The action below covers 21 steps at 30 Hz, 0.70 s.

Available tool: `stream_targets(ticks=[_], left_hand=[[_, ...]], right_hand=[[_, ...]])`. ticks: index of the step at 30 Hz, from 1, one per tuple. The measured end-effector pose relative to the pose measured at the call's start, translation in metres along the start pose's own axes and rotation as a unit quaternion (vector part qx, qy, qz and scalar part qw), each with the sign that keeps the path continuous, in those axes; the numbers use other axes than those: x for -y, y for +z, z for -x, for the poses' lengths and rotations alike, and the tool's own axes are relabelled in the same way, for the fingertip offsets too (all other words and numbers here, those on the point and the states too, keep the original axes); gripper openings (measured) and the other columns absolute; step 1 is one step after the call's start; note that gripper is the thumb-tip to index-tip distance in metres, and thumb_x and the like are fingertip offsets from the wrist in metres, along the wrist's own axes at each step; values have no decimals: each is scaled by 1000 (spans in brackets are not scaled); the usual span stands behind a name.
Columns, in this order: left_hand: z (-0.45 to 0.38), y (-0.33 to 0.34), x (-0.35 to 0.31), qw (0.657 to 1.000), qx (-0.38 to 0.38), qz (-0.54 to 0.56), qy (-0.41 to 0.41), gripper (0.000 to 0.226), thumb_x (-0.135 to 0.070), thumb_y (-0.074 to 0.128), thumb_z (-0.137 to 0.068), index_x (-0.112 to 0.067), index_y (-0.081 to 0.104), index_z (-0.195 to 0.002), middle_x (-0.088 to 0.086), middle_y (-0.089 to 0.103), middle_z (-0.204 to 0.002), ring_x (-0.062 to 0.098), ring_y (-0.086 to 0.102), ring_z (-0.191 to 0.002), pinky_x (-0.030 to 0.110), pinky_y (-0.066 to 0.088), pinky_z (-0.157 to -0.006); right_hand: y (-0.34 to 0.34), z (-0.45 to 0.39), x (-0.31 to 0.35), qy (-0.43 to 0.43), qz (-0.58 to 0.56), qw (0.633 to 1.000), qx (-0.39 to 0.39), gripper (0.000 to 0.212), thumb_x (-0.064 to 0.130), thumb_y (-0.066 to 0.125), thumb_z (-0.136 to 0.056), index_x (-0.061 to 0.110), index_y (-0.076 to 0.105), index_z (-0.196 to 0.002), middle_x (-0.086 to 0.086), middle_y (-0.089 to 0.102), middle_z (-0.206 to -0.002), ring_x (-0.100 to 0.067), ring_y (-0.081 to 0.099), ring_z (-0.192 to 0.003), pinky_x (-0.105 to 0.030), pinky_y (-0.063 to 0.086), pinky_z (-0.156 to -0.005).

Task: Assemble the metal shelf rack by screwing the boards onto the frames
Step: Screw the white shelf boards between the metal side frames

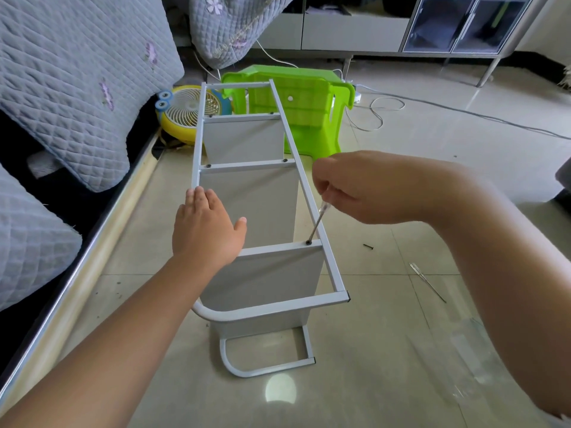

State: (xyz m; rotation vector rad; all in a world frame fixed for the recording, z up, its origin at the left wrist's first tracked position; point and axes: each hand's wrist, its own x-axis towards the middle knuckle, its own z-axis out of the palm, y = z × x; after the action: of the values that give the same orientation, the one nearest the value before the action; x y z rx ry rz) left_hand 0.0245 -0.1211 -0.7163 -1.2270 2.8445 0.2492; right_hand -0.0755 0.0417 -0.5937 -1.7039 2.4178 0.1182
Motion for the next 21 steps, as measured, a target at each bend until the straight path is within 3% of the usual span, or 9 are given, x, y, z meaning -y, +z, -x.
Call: stream_targets(ticks=[3, 7, 9, 12, 16, 19, 21], left_hand=[[0, -2, -1, 1000, 3, 1, 3, 76, -44, 33, -96, 2, 0, -146, 16, -1, -156, 26, -4, -145, 35, 5, -117], [-2, -3, -2, 1000, 1, 8, 4, 76, -44, 35, -96, 2, 1, -146, 16, -2, -156, 27, -5, -145, 36, 5, -117], [-2, -3, -1, 1000, -3, 16, 7, 76, -43, 36, -96, 3, 3, -146, 17, 0, -156, 27, -4, -144, 37, 6, -117], [-3, -3, -1, 1000, -8, 19, 15, 76, -43, 37, -96, 4, 5, -146, 18, 2, -155, 28, -2, -144, 38, 7, -117], [-5, -1, 0, 999, -8, 23, 23, 76, -44, 36, -95, 3, 5, -146, 18, 2, -155, 28, -2, -144, 39, 7, -116], [-8, 2, 1, 999, -10, 35, 26, 76, -44, 35, -95, 4, 5, -146, 17, 1, -156, 28, -4, -144, 39, 5, -117], [-8, 2, 2, 999, -7, 40, 26, 76, -44, 35, -95, 3, 5, -146, 17, 1, -156, 27, -5, -144, 39, 5, -117]], right_hand=[[-5, -5, 6, 15, 87, 996, 9, 19, 28, 38, -97, 17, 43, -83, 3, 39, -71, -19, 41, -71, -28, 33, -59], [-4, -14, 11, 67, 127, 990, -3, 38, 24, 37, -97, 12, 31, -61, 1, 31, -62, -19, 36, -57, -24, 29, -48], [-2, -12, 10, 68, 127, 990, 13, 31, 26, 37, -96, 10, 41, -70, 1, 36, -68, -21, 41, -65, -26, 33, -58], [-5, -3, 7, 62, 149, 984, 76, 19, 27, 37, -96, 11, 47, -104, -2, 42, -85, -25, 46, -81, -32, 40, -71], [-12, -3, 9, 14, 254, 960, 119, 21, 22, 37, -98, 13, 53, -108, -4, 55, -101, -25, 57, -92, -33, 46, -76], [-19, -10, 12, 15, 277, 947, 163, 22, 25, 35, -99, 12, 52, -92, -1, 50, -80, -24, 49, -79, -29, 40, -70], [-23, -21, 13, 68, 205, 953, 211, 24, 25, 37, -98, 12, 50, -83, -2, 44, -71, -22, 46, -71, -26, 37, -60]])
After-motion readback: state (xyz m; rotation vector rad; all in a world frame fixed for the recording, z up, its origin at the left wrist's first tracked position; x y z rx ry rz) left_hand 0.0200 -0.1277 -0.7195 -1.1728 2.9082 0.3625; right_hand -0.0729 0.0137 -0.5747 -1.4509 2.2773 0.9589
